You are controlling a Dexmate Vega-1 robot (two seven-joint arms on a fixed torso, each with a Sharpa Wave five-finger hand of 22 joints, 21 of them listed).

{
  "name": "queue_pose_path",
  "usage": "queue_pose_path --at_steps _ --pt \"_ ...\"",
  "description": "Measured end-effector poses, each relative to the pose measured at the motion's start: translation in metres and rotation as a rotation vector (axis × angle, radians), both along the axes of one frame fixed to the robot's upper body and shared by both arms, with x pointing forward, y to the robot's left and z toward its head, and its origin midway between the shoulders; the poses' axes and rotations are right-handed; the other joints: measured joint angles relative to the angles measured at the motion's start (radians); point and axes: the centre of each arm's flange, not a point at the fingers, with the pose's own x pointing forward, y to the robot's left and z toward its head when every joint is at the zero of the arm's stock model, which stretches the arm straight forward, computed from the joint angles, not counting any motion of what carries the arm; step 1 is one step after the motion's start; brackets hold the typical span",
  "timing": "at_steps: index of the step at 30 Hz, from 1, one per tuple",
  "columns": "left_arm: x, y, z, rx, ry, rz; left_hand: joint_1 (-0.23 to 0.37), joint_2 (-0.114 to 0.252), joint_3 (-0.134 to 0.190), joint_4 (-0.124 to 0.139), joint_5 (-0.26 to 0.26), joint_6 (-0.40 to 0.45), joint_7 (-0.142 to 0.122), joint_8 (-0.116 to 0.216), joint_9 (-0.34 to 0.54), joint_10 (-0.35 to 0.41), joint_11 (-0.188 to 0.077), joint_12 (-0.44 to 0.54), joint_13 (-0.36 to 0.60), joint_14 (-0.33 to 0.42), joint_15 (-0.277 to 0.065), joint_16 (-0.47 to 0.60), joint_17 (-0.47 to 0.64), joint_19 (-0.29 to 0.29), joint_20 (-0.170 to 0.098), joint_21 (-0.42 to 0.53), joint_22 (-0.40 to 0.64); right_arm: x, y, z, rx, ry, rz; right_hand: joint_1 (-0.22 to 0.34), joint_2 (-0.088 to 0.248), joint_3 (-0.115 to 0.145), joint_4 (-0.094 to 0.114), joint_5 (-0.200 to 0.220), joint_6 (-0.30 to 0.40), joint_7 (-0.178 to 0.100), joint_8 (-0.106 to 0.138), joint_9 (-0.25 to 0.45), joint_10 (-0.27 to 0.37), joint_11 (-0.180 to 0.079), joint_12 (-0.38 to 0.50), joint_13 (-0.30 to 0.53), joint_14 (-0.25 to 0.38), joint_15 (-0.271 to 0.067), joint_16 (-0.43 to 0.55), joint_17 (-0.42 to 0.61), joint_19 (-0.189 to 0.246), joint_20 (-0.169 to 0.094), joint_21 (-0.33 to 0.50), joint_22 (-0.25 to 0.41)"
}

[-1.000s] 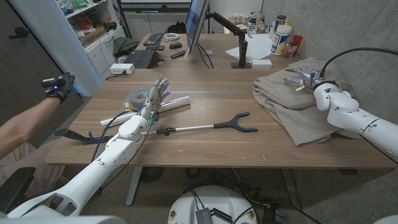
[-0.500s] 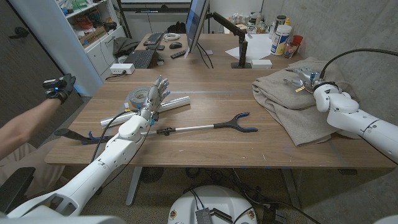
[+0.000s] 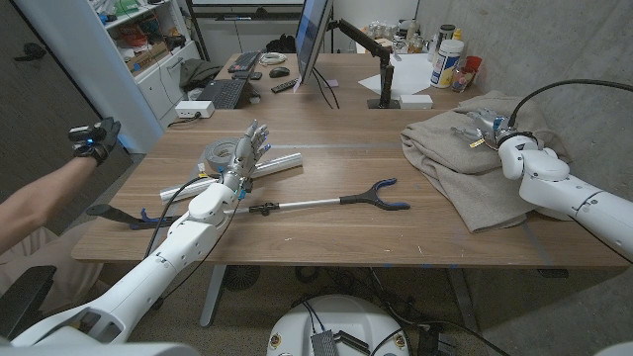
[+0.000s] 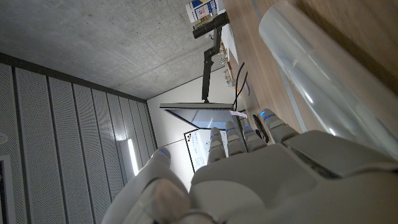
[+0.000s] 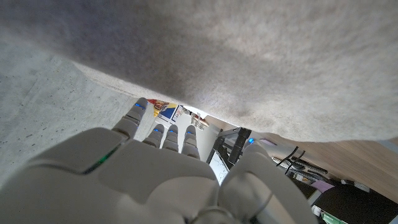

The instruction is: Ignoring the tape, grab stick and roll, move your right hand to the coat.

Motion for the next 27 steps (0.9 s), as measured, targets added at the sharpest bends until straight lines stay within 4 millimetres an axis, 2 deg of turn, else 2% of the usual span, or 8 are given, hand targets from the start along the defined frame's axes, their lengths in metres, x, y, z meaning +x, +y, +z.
queue_pose_path --at_steps 27 --pt "0.0008 -0.0009 0.0008 0.004 0.003 -0.003 0.000 0.000 -0.003 -0.003 0.000 0.000 0.000 0.000 0.000 0.000 0.000 0.000 0.000 0.000 0.000 0.000 0.000 0.000 0.000 0.000 0.000 0.0044 0.0000 -0.0035 0.010 0.017 -0.005 -0.013 0.013 -0.003 0.003 0.000 0.001 0.000 0.000 0.000 -0.001 0.001 0.000 0.000 0.000 0.000 0.000 0.000 -0.004 0.004 0.000 0.000"
